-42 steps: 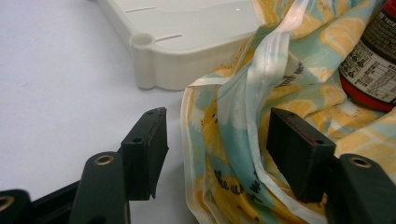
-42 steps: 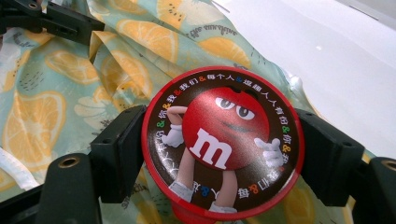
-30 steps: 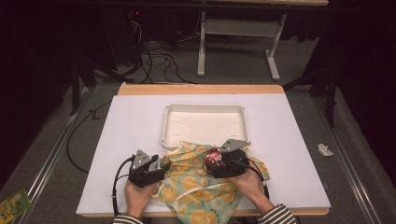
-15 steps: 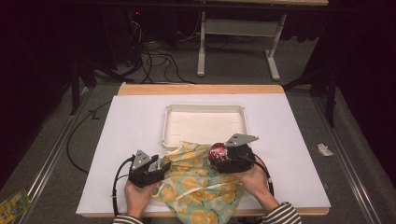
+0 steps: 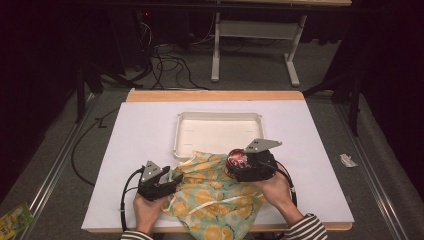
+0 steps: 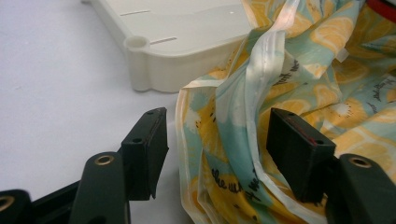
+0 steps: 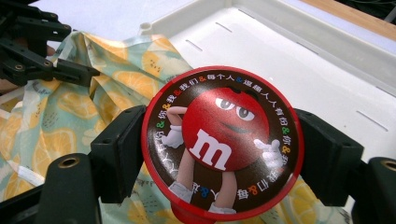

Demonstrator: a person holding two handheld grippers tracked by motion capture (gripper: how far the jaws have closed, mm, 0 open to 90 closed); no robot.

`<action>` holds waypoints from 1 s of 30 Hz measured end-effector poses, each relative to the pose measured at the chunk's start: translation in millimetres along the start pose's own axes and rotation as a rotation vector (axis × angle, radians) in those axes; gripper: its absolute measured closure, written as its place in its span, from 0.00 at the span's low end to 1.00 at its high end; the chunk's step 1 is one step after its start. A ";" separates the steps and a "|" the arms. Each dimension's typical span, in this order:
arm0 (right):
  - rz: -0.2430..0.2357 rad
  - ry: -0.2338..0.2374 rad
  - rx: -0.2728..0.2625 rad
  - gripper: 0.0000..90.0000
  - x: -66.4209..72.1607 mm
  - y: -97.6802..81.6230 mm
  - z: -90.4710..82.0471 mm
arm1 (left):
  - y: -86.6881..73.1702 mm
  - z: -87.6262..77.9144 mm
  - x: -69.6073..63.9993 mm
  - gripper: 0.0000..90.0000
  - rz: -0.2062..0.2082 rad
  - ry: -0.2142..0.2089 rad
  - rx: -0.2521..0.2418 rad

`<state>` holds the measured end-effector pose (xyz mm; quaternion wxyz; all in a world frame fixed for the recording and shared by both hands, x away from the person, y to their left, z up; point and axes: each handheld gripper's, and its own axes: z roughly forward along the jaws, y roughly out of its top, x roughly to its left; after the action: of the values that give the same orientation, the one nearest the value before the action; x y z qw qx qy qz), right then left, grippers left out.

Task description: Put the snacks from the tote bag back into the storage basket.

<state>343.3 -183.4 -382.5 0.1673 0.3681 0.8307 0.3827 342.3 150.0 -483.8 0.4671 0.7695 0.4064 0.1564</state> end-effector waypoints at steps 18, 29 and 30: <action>0.027 0.005 -0.003 0.28 -11.9 9.6 -10.6 | 0.2 0.3 0.2 0.44 0.000 -0.005 0.004; 0.019 -0.021 -0.010 0.28 -16.0 17.5 -12.7 | 0.1 0.1 0.1 0.44 0.002 -0.006 0.003; 0.023 -0.025 -0.012 0.28 -17.0 17.9 -12.8 | 0.0 0.1 0.0 0.44 0.002 -0.006 0.001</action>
<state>356.2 -194.7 -360.7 0.1755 0.3816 0.8218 0.3849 342.4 149.9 -483.8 0.4677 0.7708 0.4042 0.1543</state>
